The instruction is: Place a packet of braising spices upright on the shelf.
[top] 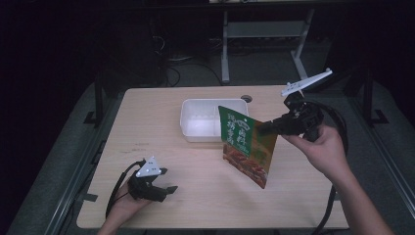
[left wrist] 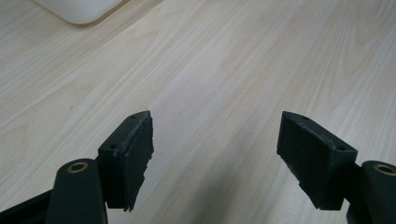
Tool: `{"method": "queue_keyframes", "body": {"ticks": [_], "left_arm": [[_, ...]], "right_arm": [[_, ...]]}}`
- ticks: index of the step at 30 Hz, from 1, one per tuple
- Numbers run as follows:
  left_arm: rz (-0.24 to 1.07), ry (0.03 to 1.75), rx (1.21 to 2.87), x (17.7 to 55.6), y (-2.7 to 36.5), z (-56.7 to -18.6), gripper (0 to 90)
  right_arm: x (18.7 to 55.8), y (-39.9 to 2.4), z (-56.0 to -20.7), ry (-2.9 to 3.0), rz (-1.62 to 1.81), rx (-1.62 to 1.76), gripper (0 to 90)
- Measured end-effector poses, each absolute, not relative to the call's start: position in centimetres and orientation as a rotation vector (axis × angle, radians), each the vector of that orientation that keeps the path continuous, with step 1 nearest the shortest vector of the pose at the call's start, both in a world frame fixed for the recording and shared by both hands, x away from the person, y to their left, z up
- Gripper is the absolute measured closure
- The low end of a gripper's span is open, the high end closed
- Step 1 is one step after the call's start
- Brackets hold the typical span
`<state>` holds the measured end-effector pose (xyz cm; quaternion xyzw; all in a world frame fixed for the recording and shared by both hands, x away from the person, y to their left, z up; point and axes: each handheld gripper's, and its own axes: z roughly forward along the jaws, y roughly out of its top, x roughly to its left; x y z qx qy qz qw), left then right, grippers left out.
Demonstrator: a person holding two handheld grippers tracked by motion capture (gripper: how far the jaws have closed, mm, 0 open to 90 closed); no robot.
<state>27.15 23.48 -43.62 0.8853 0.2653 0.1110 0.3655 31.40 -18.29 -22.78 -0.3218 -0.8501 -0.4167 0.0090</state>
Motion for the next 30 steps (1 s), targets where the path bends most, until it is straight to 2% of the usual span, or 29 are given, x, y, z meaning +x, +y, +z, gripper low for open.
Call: {"method": "queue_keyframes", "body": {"ticks": [30], "left_arm": [[0.292, 0.7, 2.26, 27.4, 24.1, -43.7, 26.3]], "right_arm": [[38.6, -15.7, -19.6, -2.676, -1.345, -1.182, 90.0]]}}
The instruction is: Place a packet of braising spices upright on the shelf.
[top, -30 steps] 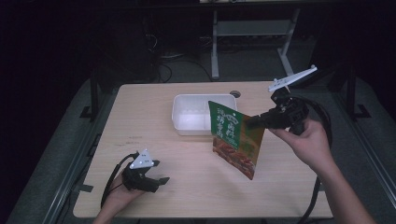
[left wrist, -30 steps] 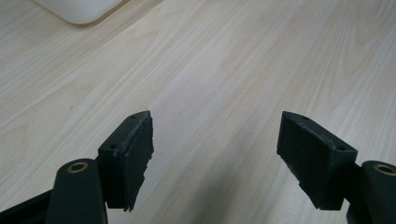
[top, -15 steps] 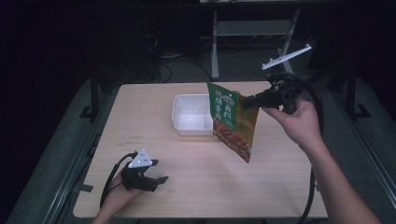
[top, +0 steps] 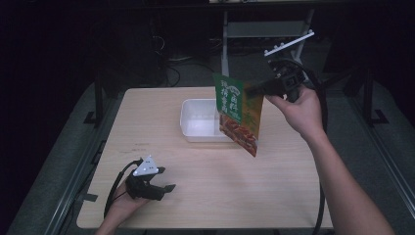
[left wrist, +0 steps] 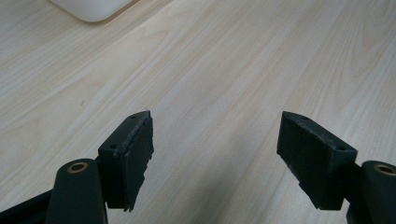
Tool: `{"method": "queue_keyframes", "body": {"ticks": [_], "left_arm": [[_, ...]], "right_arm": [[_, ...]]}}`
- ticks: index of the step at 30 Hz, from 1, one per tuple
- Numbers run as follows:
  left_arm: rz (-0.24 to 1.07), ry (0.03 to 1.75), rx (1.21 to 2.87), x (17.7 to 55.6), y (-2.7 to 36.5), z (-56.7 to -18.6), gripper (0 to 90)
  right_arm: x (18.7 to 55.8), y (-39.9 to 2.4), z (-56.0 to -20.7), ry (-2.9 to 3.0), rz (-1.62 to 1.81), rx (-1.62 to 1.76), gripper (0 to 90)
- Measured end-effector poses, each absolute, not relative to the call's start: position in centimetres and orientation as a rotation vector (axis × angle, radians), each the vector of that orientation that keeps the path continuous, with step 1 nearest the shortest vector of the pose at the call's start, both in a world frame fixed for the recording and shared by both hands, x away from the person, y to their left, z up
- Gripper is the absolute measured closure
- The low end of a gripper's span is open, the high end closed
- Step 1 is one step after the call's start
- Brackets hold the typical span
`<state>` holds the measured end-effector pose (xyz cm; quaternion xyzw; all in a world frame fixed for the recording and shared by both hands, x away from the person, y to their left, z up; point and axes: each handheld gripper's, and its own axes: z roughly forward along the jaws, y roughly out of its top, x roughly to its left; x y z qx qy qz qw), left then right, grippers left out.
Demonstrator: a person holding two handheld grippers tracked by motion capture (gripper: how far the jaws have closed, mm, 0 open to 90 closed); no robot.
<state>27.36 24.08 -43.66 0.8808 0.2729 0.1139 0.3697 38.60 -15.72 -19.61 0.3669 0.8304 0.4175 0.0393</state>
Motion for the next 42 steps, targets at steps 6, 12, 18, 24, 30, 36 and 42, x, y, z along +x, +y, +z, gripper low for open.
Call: {"method": "queue_keyframes", "body": {"ticks": [6, 12, 18, 24, 30, 36, 42], "left_arm": [[0.29, 0.705, 2.257, 27.4, 24.2, -43.7, 26.2], [0.291, 0.705, 2.255, 27.4, 24.4, -43.6, 26.3], [0.292, 0.703, 2.253, 27.4, 24.4, -43.5, 26.3], [0.295, 0.704, 2.251, 27.4, 24.5, -43.5, 26.3], [0.296, 0.705, 2.25, 27.4, 24.5, -43.5, 26.3], [0.295, 0.706, 2.248, 27.4, 24.5, -43.5, 26.3], [0.298, 0.703, 2.253, 27.5, 24.5, -43.5, 26.3]], "right_arm": [[39.9, -15.0, -19.7, 2.543, 1.252, 1.146, 90.0], [41.2, -14.5, -19.3, 2.522, 1.242, 1.165, 90.0], [42.5, -14.1, -19.2, 2.495, 1.226, 1.187, 90.0], [43.9, -13.4, -19.3, 2.472, 1.195, 1.201, 90.0], [45.1, -13.1, -19.6, 2.433, 1.182, 1.222, 90.0], [46.1, -12.5, -20.1, 2.402, 1.157, 1.219, 90.0], [47.0, -11.9, -20.9, 2.38, 1.141, 1.216, 90.0]]}}
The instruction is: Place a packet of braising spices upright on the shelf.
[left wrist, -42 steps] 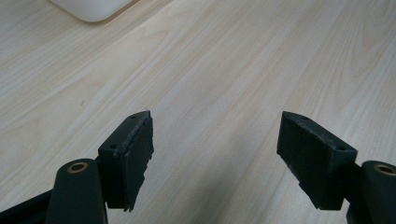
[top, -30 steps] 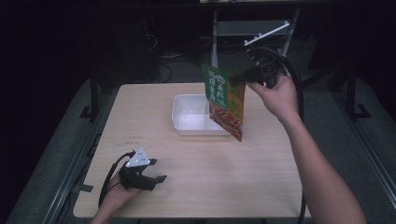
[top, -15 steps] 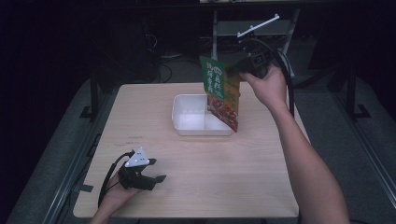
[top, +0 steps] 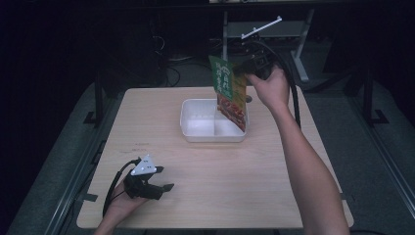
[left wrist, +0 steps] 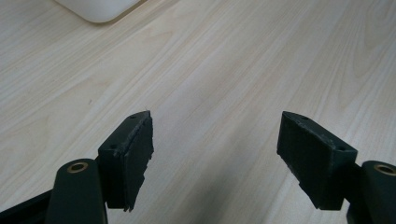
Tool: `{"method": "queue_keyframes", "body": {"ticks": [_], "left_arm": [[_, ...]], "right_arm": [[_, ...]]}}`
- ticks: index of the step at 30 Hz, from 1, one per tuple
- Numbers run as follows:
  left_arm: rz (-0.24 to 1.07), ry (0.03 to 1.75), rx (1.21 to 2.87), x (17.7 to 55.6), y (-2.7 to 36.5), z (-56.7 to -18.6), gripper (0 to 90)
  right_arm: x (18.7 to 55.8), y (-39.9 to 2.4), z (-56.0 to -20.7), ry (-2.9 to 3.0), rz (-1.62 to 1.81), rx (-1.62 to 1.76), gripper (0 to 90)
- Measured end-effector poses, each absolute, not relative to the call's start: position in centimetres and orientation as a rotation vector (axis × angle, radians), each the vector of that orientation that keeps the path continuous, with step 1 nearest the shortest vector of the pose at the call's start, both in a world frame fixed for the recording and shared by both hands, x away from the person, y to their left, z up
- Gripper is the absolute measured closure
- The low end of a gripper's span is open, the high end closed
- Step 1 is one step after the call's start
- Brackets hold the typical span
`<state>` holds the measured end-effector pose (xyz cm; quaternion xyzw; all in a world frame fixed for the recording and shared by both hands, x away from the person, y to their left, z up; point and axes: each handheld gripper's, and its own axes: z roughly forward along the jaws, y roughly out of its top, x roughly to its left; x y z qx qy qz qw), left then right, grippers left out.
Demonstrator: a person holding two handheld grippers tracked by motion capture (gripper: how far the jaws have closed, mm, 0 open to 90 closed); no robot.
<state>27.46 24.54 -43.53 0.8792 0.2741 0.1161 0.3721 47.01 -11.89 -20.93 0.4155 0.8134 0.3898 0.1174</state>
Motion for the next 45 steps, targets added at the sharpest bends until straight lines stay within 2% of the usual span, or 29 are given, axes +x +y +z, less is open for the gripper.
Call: {"method": "queue_keyframes", "body": {"ticks": [45], "left_arm": [[0.298, 0.694, 2.245, 27.3, 24.4, -43.4, 26.3]], "right_arm": [[48.1, -11.4, -25.8, 2.329, 1.141, 1.23, 89.8]]}}
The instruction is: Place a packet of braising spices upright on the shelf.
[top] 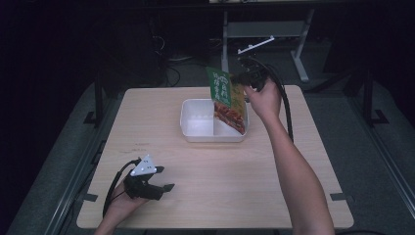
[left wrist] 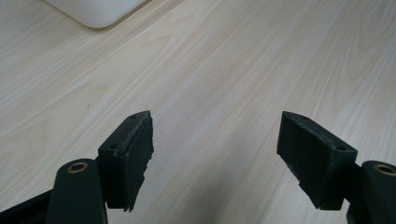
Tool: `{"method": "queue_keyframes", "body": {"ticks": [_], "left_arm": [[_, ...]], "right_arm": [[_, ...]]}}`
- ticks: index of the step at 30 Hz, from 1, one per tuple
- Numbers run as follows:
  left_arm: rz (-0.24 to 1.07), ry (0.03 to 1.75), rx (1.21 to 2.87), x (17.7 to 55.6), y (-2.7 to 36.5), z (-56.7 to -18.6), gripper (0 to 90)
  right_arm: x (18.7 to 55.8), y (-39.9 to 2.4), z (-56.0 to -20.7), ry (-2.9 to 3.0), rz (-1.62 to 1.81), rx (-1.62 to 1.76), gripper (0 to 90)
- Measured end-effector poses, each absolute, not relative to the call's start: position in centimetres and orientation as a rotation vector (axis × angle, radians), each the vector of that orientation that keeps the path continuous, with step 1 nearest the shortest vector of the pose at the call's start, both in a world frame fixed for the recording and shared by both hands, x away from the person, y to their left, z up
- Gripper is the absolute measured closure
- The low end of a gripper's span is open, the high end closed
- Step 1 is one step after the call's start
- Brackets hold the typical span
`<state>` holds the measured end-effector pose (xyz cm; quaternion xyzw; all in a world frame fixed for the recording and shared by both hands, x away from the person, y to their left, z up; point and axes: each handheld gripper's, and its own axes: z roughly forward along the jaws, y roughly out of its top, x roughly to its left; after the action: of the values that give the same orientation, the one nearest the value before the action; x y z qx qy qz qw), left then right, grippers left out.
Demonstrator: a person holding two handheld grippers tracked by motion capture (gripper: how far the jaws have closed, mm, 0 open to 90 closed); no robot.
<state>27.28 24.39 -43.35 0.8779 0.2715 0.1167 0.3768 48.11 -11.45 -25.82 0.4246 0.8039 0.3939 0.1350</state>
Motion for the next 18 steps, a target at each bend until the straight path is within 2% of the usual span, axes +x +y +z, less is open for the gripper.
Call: {"method": "queue_keyframes", "body": {"ticks": [18], "left_arm": [[0.3, 0.699, 2.242, 27.32, 24.48, -43.31, 26.3]], "right_arm": [[47.79, -12.17, -26.15, 2.366, 1.091, 1.257, 89.7]]}}
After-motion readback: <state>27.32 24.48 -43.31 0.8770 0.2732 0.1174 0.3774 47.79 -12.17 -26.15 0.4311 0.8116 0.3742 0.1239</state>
